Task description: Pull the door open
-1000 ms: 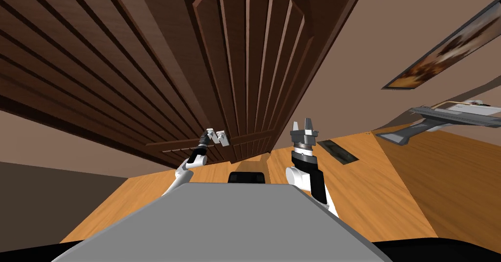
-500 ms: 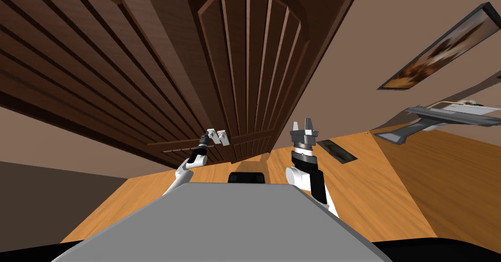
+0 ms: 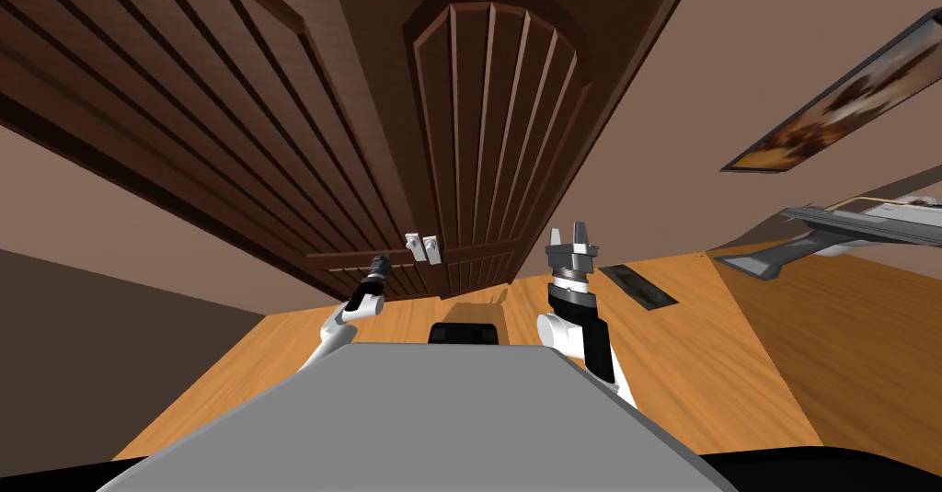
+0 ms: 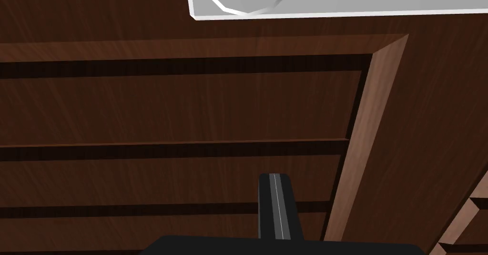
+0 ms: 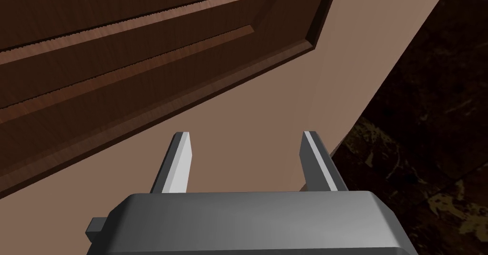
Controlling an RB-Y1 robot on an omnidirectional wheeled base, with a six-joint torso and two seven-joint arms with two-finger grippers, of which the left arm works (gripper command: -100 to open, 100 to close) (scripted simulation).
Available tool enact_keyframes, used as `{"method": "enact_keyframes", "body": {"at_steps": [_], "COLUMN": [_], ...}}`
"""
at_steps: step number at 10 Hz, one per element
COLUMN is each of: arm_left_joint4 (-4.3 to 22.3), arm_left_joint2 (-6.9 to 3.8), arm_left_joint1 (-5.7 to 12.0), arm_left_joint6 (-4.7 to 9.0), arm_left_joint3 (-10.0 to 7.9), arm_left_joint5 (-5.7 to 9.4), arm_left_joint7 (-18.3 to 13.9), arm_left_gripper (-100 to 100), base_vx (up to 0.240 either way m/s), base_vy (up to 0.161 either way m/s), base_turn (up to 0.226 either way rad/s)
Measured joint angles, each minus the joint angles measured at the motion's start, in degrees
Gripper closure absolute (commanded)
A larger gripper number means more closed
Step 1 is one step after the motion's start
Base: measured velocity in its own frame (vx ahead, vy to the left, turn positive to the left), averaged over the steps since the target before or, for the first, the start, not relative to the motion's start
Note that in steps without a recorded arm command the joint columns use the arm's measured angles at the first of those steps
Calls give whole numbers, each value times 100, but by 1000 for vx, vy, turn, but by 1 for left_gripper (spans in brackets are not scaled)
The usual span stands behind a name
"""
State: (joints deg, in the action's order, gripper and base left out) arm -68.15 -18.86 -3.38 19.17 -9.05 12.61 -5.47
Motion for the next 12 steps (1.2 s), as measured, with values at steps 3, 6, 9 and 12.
{"method": "enact_keyframes", "body": {"at_steps": [3,6,9,12], "arm_left_joint4": [-81,-223,-92,-38], "arm_left_joint2": [-7,16,-90,-221], "arm_left_joint1": [-68,-67,-122,-253], "arm_left_joint6": [24,79,108,34], "arm_left_joint3": [112,355,189,-120], "arm_left_joint5": [5,-2,23,57], "arm_left_joint7": [-47,-125,-130,-78], "arm_left_gripper": [-100,-100,-100,-100], "base_vx": [-210,-120,-13,124], "base_vy": [-38,-89,87,100], "base_turn": [-32,-107,153,65]}}
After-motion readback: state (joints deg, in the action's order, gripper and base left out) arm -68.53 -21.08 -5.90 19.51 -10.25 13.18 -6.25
